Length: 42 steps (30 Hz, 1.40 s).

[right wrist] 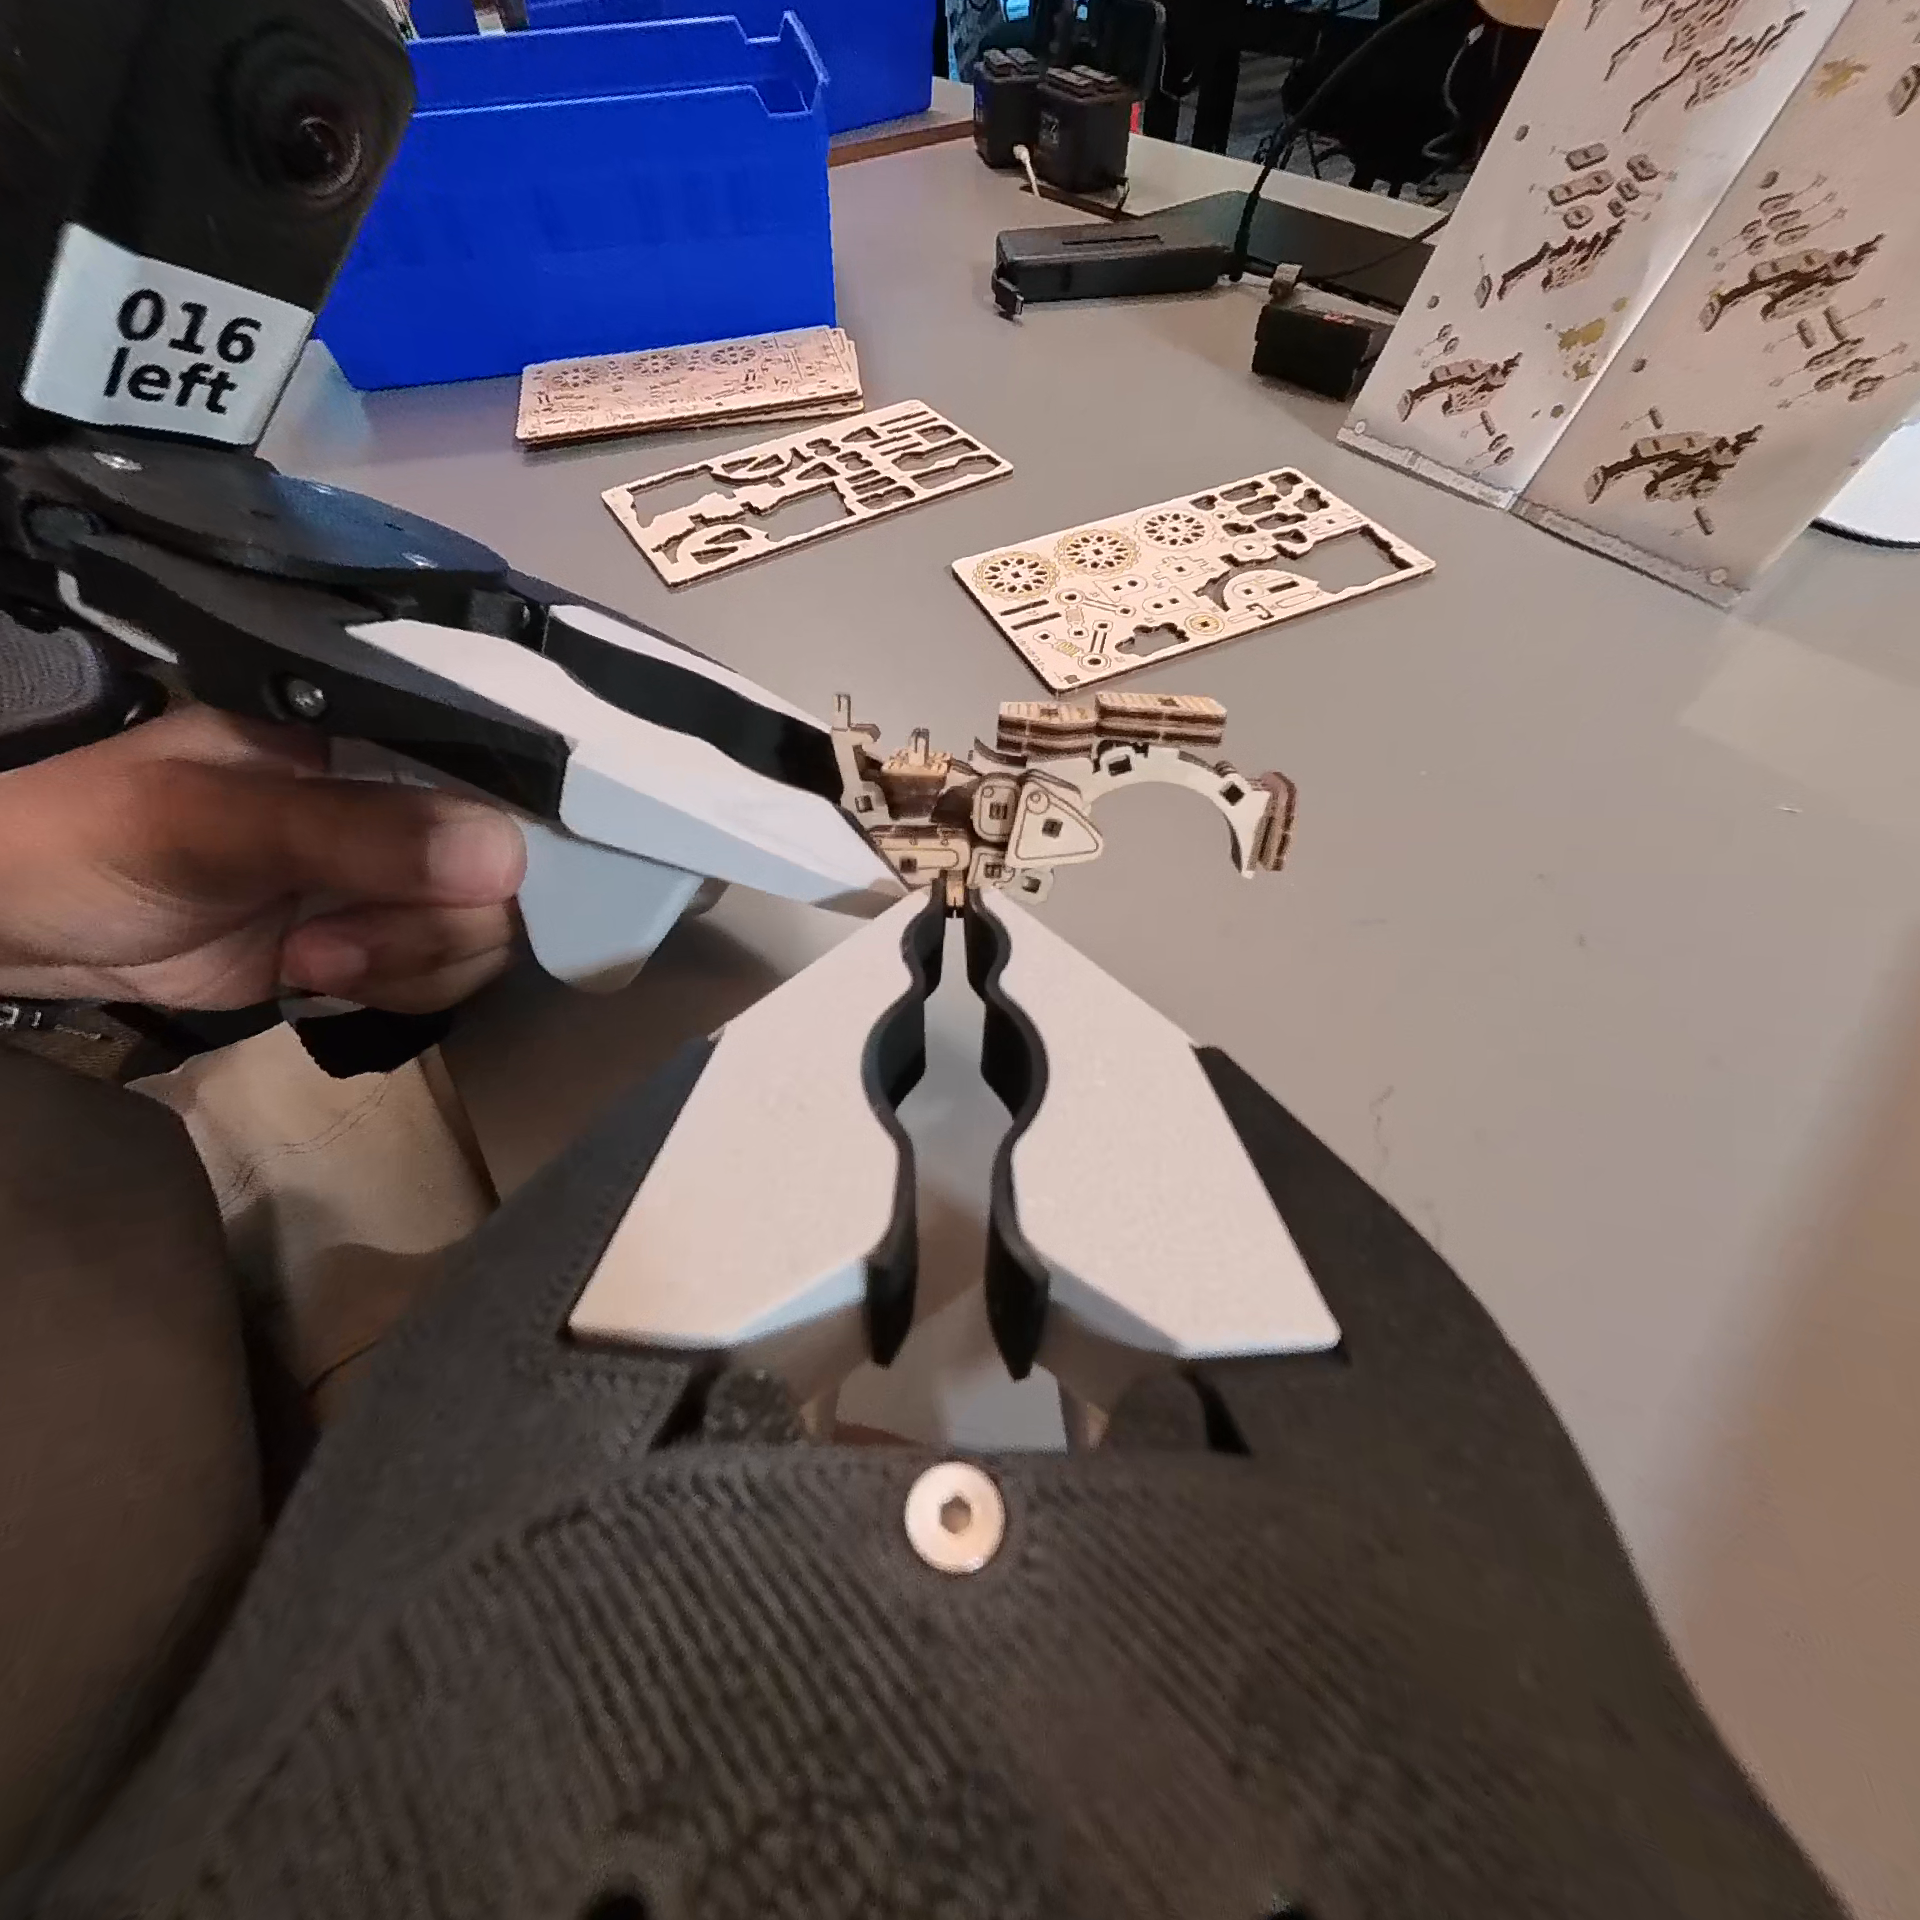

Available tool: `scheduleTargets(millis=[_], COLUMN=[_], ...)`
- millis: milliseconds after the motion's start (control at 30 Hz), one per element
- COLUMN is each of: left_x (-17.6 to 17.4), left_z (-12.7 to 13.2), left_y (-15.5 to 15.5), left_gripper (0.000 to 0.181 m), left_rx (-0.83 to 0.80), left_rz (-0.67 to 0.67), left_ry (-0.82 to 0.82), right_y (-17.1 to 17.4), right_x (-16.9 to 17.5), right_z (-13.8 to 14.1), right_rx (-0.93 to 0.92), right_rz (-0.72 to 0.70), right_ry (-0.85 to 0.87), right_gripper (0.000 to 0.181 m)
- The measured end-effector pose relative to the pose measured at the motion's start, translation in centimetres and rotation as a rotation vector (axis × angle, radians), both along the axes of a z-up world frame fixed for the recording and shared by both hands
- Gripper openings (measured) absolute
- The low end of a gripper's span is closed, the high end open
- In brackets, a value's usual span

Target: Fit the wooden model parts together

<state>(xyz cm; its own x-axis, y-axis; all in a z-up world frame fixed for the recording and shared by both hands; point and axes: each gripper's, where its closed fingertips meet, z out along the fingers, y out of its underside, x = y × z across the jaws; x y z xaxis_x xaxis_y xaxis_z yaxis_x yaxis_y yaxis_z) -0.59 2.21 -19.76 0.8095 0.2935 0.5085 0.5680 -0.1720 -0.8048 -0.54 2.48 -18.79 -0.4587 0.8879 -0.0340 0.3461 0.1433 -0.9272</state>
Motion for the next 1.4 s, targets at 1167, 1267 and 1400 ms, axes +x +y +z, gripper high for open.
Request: scheduleTargets(millis=[1167,1267,1400], left_x=[0.3,0.8,1.1], left_z=[5.5,5.7,6.2], left_y=[-0.9,-0.7,-0.7], left_gripper=[0.026,0.026,0.026], left_rx=[0.530,0.525,0.545], left_rz=[-0.171,-0.188,-0.203], left_ry=[-0.470,-0.436,-0.398], right_y=[-1.6,-1.6,-1.2], right_x=[0.7,0.8,0.7], right_z=[5.6,5.6,5.5], right_rx=[-0.784,-0.847,-0.898], right_rz=[0.078,0.070,0.055], right_ry=[-0.047,-0.072,-0.098], right_gripper=[0.034,0.032,0.032])
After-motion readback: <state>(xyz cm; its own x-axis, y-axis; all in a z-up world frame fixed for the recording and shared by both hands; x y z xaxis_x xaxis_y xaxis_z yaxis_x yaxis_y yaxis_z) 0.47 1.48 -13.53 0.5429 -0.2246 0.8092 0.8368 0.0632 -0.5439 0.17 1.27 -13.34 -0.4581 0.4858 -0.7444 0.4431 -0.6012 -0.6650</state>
